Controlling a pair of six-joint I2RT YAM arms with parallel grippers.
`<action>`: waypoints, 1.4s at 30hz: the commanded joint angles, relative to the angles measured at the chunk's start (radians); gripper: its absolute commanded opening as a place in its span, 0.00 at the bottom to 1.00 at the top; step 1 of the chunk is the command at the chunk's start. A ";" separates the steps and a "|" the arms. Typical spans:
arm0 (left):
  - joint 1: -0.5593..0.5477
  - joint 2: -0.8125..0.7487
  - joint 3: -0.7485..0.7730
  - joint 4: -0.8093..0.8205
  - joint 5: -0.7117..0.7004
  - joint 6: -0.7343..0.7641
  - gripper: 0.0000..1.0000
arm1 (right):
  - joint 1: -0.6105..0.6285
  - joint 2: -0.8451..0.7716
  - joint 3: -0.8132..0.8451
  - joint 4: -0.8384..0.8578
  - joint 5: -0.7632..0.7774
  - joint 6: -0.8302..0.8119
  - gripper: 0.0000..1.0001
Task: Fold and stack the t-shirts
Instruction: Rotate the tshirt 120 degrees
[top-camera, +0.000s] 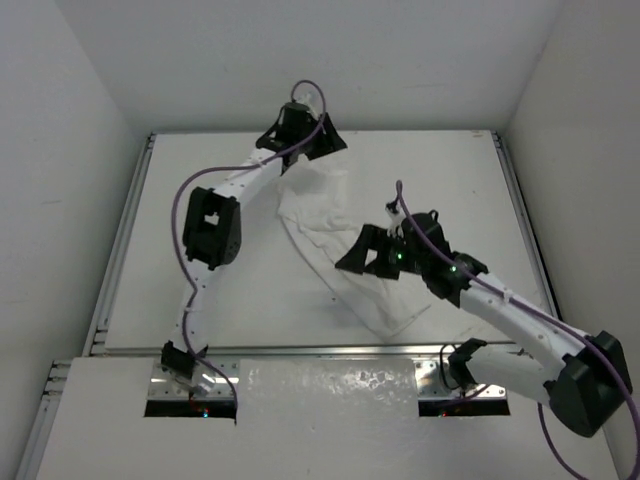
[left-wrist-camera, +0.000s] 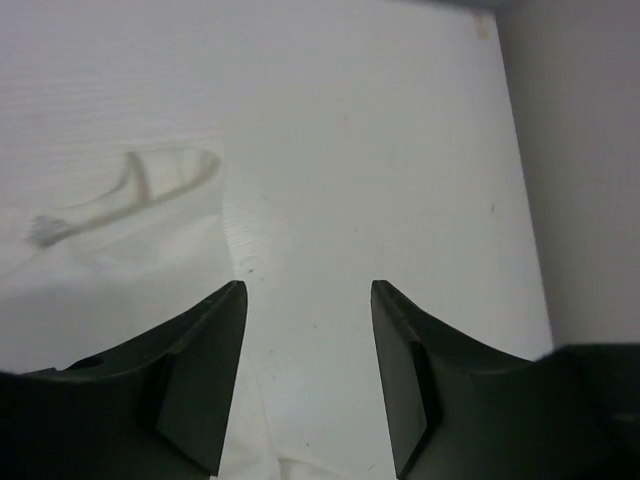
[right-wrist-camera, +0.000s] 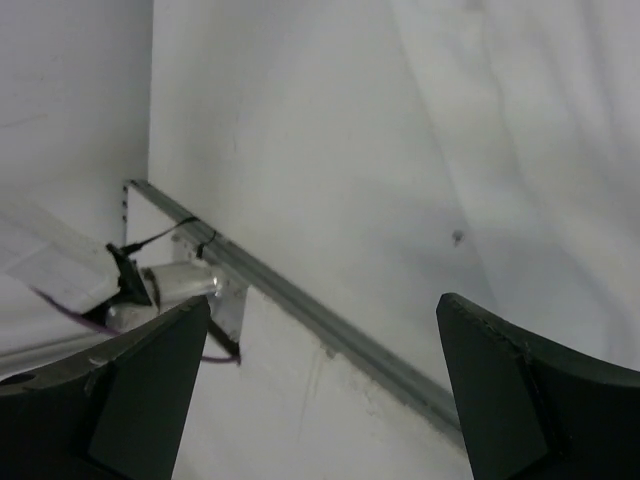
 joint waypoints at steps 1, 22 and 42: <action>0.119 -0.244 -0.152 -0.032 -0.355 -0.157 0.50 | -0.120 0.110 0.159 -0.048 0.027 -0.228 0.94; -0.120 -0.664 -1.203 0.256 -0.072 -0.235 0.33 | -0.332 1.641 1.777 -0.560 -0.164 -0.677 0.53; 0.030 -0.263 -0.702 -0.241 -0.260 0.101 0.42 | -0.623 1.663 1.813 -0.520 -0.115 -0.509 0.51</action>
